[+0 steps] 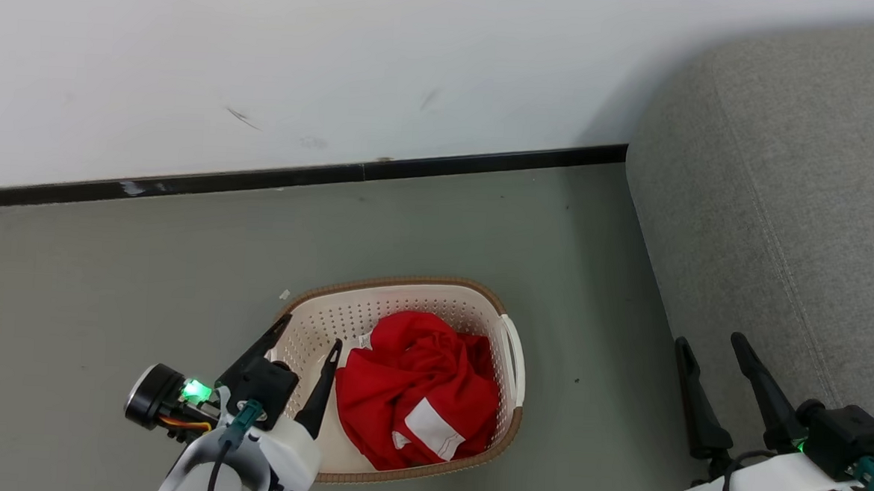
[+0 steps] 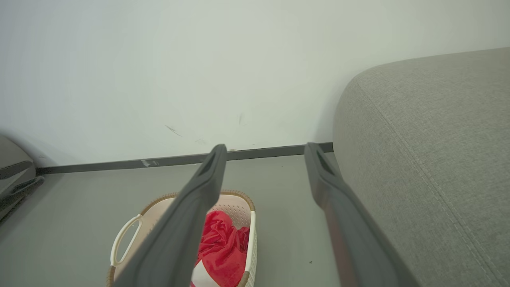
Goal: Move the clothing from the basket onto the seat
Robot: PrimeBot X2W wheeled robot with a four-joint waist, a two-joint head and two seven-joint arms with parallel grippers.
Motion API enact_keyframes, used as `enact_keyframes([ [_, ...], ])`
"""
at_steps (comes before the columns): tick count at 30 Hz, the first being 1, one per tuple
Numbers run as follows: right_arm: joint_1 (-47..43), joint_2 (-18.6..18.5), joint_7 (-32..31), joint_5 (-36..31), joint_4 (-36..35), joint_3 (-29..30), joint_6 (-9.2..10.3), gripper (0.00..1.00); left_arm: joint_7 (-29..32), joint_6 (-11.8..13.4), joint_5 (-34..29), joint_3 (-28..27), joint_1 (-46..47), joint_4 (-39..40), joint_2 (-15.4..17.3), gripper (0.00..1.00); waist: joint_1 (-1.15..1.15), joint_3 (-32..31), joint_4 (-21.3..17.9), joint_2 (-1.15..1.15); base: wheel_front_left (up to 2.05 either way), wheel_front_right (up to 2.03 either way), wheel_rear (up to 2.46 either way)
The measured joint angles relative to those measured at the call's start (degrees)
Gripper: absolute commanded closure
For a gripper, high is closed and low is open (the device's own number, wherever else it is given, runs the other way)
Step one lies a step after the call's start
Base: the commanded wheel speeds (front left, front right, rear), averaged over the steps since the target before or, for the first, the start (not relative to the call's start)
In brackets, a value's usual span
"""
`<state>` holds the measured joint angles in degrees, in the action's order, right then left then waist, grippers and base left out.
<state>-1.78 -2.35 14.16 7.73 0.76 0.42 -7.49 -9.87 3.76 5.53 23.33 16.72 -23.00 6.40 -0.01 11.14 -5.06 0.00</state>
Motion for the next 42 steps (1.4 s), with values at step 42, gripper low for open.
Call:
enact_keyframes([
  [42, 17.75, 0.00, 0.04, 7.11, -4.61, -2.92, 0.00, 0.00, 3.82, -1.90, -9.78, 4.58, 20.05, -14.69, 3.00, 0.00, 0.00, 25.80, -12.00, 0.00, 0.00, 0.00, 0.00],
])
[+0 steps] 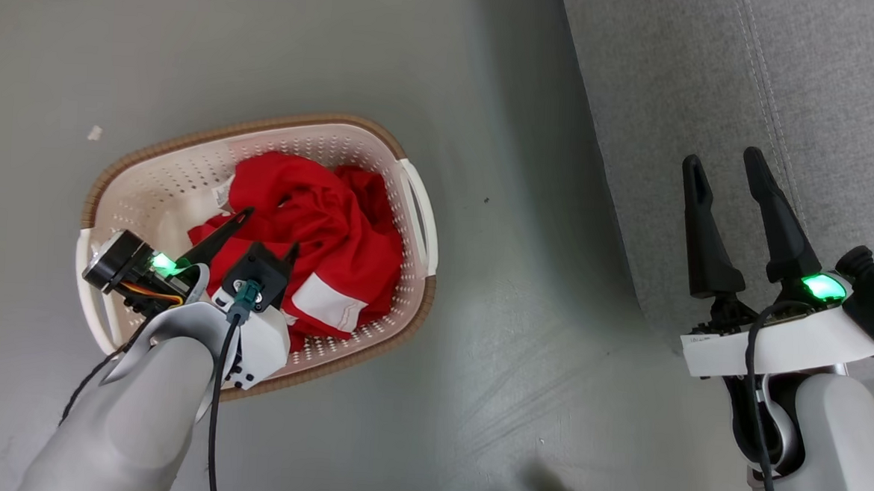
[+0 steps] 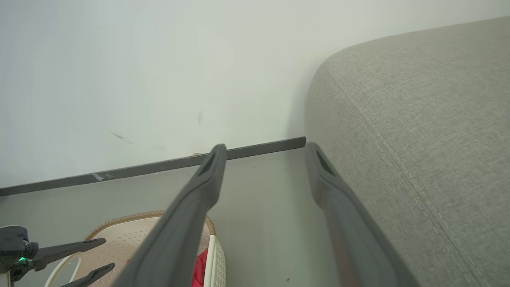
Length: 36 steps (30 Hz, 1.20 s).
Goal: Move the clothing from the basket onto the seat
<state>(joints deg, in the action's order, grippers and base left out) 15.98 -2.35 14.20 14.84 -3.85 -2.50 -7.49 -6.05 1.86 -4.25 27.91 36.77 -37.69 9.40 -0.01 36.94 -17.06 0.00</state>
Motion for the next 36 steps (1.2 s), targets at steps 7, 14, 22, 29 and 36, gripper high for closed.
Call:
enact_keyframes([
  [7, 2.28, 0.01, 0.00, 1.18, 0.14, -0.65, 0.00, 0.00, 0.03, -0.02, -2.18, 1.34, 1.32, -1.54, 1.36, 0.00, 0.00, 2.74, -1.92, 0.00, 0.00, 0.00, 0.00],
  [14, 4.65, 0.01, 0.00, 3.04, 0.21, -2.01, 0.00, 0.00, 1.26, -0.38, -3.30, 2.16, 2.80, -3.67, 2.56, 0.00, 0.00, 5.36, -4.10, 0.00, 0.00, 0.00, 0.00],
  [22, 5.76, 0.02, 0.01, 4.43, 0.60, -3.21, 0.00, 0.00, 2.29, -0.58, -4.12, 2.54, 4.14, -5.92, 4.37, 0.00, 0.00, 7.94, -6.83, 0.00, 0.00, 0.00, 0.00],
  [29, 7.08, 0.03, 0.01, 5.63, 0.90, -4.04, 0.00, 0.00, 3.54, -0.58, -5.08, 2.57, 5.30, -7.84, 5.35, 0.00, 0.00, 9.50, -8.73, 0.00, 0.00, 0.00, 0.00],
  [36, 8.00, 0.05, 0.01, 5.88, 1.15, -4.42, 0.00, 0.00, 5.91, 0.02, -5.52, 2.22, 6.02, -10.17, 6.62, 0.00, 0.00, 10.90, -10.08, 0.00, 0.00, 0.00, 0.00],
])
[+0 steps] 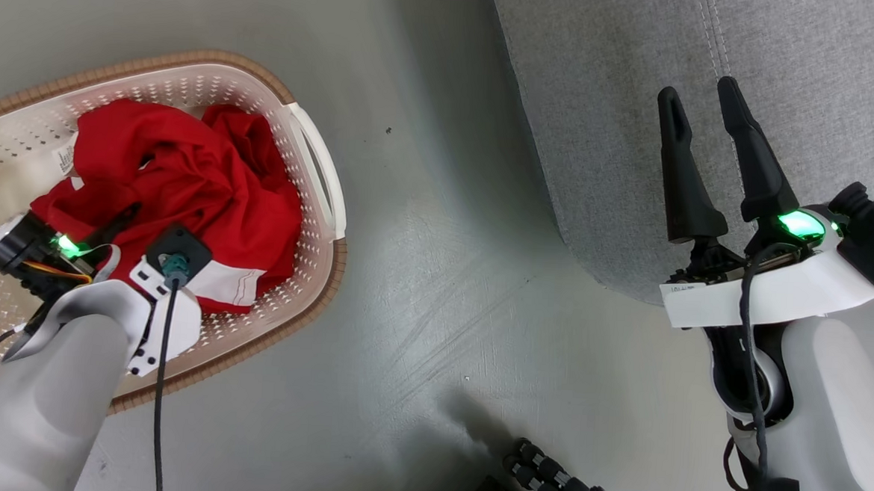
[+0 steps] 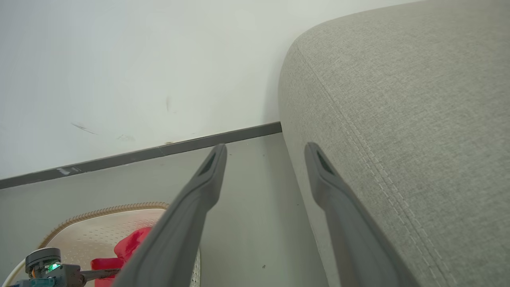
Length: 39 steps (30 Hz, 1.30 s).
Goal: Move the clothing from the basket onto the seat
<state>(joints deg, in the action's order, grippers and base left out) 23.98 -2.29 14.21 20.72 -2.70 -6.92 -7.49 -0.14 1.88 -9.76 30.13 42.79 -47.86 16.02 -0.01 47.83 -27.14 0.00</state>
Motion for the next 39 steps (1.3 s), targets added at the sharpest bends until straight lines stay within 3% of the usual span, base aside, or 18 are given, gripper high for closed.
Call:
enact_keyframes([
  [7, 1.02, 0.01, 0.00, 1.01, 0.16, -0.52, 0.00, 0.00, 1.09, 0.89, -0.04, -0.51, 0.32, -1.25, 0.37, 0.00, 0.00, 1.08, -0.56, 0.00, 0.00, 0.00, 0.00],
  [9, 1.23, 0.01, 0.00, 1.00, 0.15, -0.54, 0.00, 0.00, 1.09, 1.08, -0.04, -0.55, 0.38, -1.43, 0.30, 0.49, 0.00, 1.32, -0.58, 0.00, 0.00, 0.00, 0.00],
  [11, 1.22, 0.02, 0.00, 1.00, 0.18, -0.42, 0.00, 0.00, 1.07, 1.10, -0.03, -0.58, 0.43, -1.44, 0.00, 0.68, 0.00, 1.46, -0.50, 0.00, 0.00, 0.00, 0.00],
  [13, 1.29, 0.02, 0.00, 1.00, 0.34, -0.22, 0.00, 0.00, 0.94, 1.51, 0.08, -0.80, 0.60, -1.38, -0.46, 0.98, 0.00, 1.46, -0.38, 0.00, 0.00, 0.00, 0.00],
  [28, 3.56, 0.01, 0.00, -0.45, 1.49, 0.10, 0.00, 0.00, -6.43, 4.03, 3.93, -4.02, 0.74, 3.55, -2.59, 1.00, 0.00, -0.80, 1.88, 0.00, 0.00, 0.00, 0.00],
  [39, 3.48, -0.02, 0.29, -3.97, 3.43, 2.26, 0.00, 0.00, -11.80, 6.10, 7.48, -5.73, -5.06, 8.72, -5.32, 1.00, 0.00, -4.27, 4.87, 0.00, 0.00, 0.00, 0.00],
])
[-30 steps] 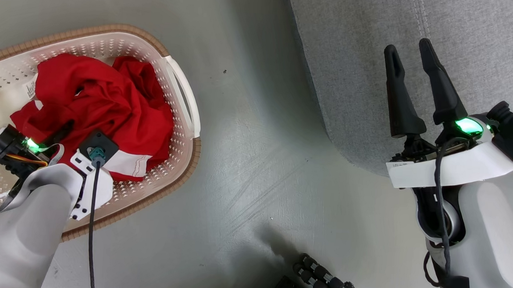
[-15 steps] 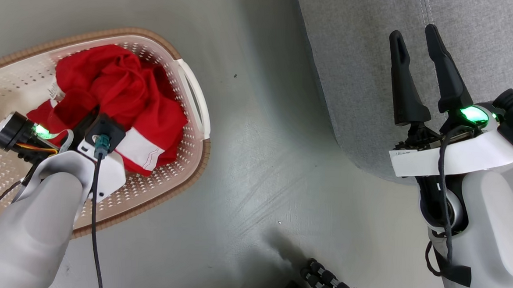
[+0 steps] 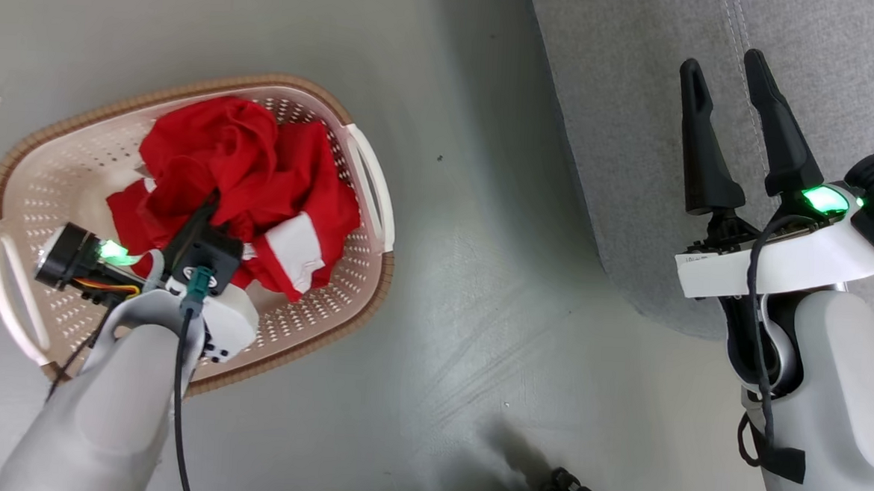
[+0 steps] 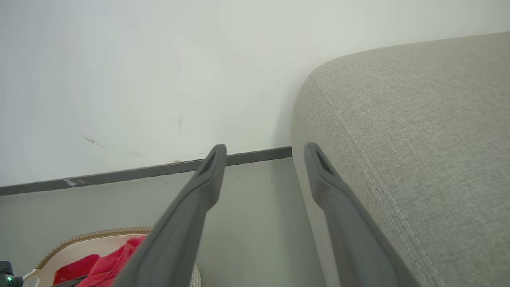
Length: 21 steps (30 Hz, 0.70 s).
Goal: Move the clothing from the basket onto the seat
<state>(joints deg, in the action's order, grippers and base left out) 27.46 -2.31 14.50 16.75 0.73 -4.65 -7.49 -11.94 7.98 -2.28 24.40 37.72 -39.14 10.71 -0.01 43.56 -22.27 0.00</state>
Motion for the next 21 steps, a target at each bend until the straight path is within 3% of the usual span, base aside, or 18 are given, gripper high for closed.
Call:
enact_keyframes([
  [9, -0.31, -0.31, 0.14, -2.50, 1.35, 0.51, 0.00, 0.00, -1.70, 0.94, 0.99, -0.03, -2.81, 7.14, -1.60, 1.00, 0.00, -3.49, 3.05, 0.00, 0.00, 0.00, 0.00],
  [21, -2.31, -3.46, 0.14, -5.16, 2.83, 0.24, 0.00, 0.00, -2.27, 1.44, 1.72, 0.73, -5.56, 16.49, -2.03, 1.00, 0.00, -8.33, 6.79, 0.00, 0.00, 0.00, 0.00],
])
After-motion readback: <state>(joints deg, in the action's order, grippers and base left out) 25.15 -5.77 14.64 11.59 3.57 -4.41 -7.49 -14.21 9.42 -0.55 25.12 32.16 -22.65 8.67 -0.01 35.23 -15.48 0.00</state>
